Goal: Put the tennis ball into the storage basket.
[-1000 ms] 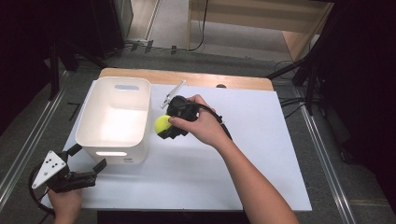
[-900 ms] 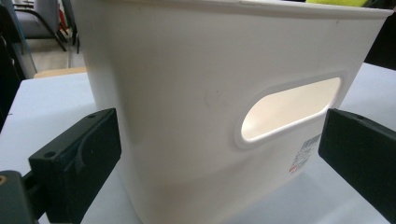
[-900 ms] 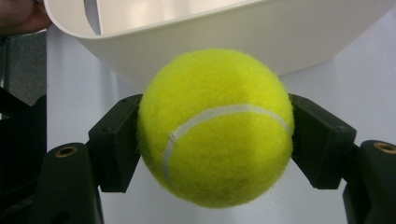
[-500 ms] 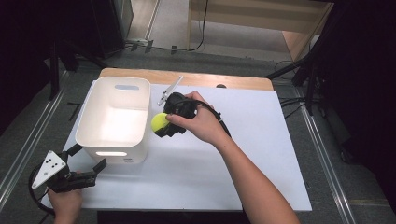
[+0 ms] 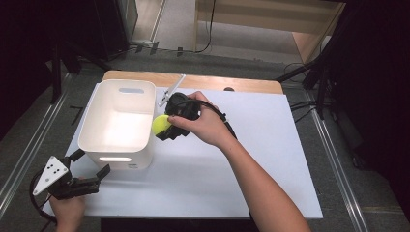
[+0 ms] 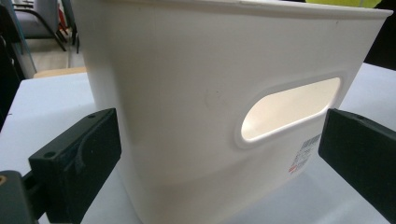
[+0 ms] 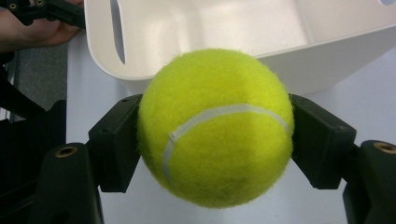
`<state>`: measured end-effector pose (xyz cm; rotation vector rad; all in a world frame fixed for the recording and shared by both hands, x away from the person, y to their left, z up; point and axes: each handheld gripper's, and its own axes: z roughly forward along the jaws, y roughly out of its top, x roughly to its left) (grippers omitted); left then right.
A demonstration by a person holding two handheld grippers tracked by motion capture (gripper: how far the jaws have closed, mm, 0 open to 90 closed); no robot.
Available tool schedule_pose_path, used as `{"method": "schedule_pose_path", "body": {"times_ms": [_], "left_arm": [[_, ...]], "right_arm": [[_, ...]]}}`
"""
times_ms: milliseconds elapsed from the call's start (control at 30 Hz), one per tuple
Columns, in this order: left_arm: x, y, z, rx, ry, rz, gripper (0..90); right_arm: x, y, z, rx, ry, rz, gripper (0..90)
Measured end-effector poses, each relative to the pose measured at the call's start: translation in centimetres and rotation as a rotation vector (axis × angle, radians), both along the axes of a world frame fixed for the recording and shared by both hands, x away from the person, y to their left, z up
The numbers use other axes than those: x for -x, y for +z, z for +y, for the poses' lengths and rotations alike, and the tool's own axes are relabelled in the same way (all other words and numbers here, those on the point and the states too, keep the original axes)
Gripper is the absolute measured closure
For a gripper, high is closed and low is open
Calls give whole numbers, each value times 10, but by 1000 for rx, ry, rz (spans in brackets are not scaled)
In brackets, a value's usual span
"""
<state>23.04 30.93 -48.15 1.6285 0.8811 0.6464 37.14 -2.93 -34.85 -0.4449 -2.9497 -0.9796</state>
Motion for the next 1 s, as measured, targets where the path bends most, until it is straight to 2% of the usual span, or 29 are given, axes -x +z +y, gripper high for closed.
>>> {"method": "schedule_pose_path", "body": {"times_ms": [600,1000], "left_arm": [[0,0,0,2,0,1,0],[0,0,0,2,0,1,0]], "right_arm": [[2,14,15,-3,31,-20,240],[2,17,28,-12,54,-14,240]]}}
